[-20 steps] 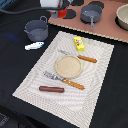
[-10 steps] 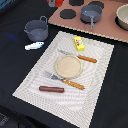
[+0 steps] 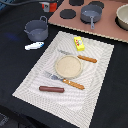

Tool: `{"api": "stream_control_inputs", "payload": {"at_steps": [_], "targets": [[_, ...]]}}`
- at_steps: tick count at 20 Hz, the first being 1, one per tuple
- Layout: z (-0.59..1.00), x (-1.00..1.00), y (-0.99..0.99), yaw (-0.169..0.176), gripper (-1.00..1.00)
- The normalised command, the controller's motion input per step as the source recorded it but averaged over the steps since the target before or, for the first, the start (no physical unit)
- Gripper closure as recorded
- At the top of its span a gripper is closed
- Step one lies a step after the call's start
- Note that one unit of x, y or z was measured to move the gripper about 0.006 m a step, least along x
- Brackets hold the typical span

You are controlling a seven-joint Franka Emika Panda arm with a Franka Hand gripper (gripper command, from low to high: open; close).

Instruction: Interact with the objects in diverse but meaningful ways.

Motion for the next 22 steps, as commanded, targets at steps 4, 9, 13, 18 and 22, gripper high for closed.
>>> {"api": "stream_control_inputs", "payload": {"at_steps": [4, 9, 13, 18, 22], "targets": [[-0.54, -0.96, 0.2, 0.0, 1.0], [-0.58, -0.91, 0.24, 0.0, 1.0], [-0.63, -0.73, 0.13, 0.0, 1.0], [-0.6, -0.63, 0.05, 0.0, 1.0], [-0.44, -0.56, 0.01, 0.0, 1.0]]}}
